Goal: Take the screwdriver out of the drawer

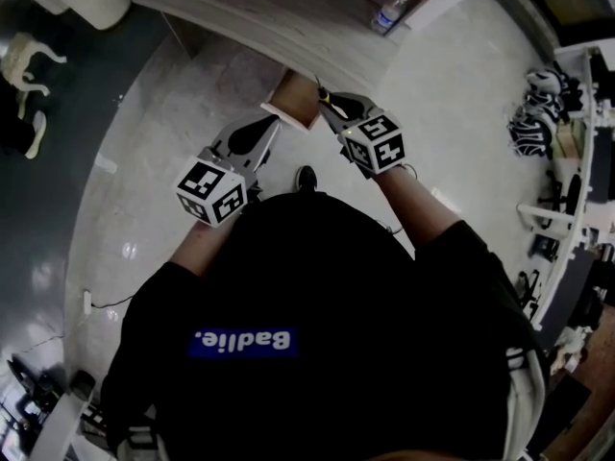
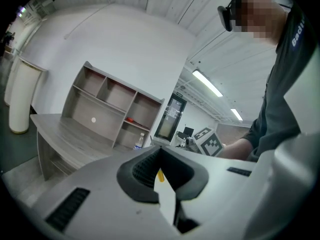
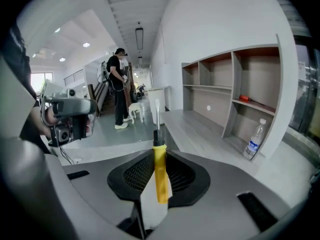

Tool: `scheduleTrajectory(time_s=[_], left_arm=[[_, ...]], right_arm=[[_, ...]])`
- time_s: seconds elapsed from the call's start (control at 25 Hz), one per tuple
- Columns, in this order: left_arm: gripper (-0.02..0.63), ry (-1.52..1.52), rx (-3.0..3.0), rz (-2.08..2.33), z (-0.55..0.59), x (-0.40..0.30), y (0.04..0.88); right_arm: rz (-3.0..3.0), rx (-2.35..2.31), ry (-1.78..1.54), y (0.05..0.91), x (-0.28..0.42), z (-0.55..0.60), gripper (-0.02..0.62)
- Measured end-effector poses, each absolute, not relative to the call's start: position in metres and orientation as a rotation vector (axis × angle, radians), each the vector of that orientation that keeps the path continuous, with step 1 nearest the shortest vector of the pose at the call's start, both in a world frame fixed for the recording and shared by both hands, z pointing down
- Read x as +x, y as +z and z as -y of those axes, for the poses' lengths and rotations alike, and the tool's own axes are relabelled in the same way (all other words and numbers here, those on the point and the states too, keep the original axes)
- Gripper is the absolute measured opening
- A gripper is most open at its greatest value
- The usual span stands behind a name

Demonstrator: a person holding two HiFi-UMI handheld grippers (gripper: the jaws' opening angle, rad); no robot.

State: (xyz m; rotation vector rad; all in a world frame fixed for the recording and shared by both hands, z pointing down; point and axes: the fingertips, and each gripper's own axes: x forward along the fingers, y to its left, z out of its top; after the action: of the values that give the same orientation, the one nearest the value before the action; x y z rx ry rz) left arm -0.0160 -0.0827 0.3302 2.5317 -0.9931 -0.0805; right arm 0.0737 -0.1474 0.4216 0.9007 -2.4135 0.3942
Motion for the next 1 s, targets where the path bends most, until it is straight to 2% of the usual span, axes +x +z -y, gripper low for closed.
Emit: scheduleTrajectory(time_s=[1.0], left_arm=[[0.002,-0.041,2.546,0.927,0.081,-0.007,0.331]], right_arm=[[2.767,0.901,0.616,0.363,0.064,0.115,0.095]])
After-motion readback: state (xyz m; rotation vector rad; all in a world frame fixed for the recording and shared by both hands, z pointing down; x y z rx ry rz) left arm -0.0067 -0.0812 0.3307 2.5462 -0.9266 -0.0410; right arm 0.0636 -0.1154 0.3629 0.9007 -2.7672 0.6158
